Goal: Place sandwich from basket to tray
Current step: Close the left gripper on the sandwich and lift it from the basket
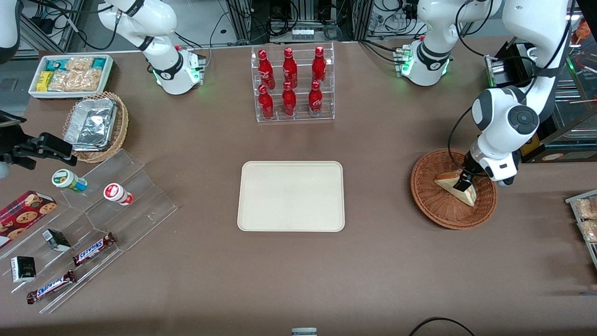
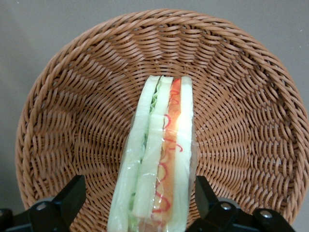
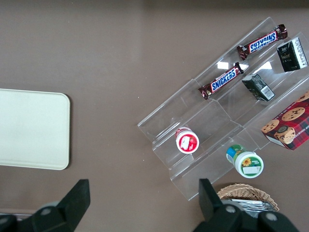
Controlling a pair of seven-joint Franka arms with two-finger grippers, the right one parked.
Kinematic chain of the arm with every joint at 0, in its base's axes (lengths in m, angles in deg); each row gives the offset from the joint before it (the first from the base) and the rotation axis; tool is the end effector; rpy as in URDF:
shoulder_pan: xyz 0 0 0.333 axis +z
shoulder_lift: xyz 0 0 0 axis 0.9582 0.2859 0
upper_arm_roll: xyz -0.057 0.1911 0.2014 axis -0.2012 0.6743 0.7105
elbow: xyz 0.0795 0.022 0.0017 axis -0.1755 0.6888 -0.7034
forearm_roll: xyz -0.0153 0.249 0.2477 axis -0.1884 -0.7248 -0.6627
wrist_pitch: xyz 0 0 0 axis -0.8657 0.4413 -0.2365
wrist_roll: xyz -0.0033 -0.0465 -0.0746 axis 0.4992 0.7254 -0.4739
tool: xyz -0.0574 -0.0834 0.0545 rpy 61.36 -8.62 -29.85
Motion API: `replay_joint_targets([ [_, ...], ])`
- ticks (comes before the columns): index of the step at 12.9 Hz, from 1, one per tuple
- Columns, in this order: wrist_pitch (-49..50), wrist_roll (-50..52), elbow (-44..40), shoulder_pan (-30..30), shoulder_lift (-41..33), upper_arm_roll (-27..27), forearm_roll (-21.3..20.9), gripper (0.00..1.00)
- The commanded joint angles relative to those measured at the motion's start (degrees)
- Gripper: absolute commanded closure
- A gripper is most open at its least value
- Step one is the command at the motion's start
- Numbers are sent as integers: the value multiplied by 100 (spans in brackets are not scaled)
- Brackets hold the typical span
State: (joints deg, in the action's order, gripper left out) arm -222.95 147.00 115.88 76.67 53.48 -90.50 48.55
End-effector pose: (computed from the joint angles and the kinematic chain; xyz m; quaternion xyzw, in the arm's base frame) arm 0.4724 0.0080 0.2471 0.8595 0.5103 0.0301 0.0058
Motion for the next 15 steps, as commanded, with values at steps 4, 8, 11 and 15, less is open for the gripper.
replay_joint_targets([
  [4, -113, 402, -63, -64, -215, -48, -44, 100],
  [8, 2121, 270, -1122, -625, -770, -101, -71, 100],
  [11, 3997, 253, -2714, -1381, -648, -101, -36, 100],
  [15, 4256, -194, -3350, -2383, -639, -101, -1, 100],
])
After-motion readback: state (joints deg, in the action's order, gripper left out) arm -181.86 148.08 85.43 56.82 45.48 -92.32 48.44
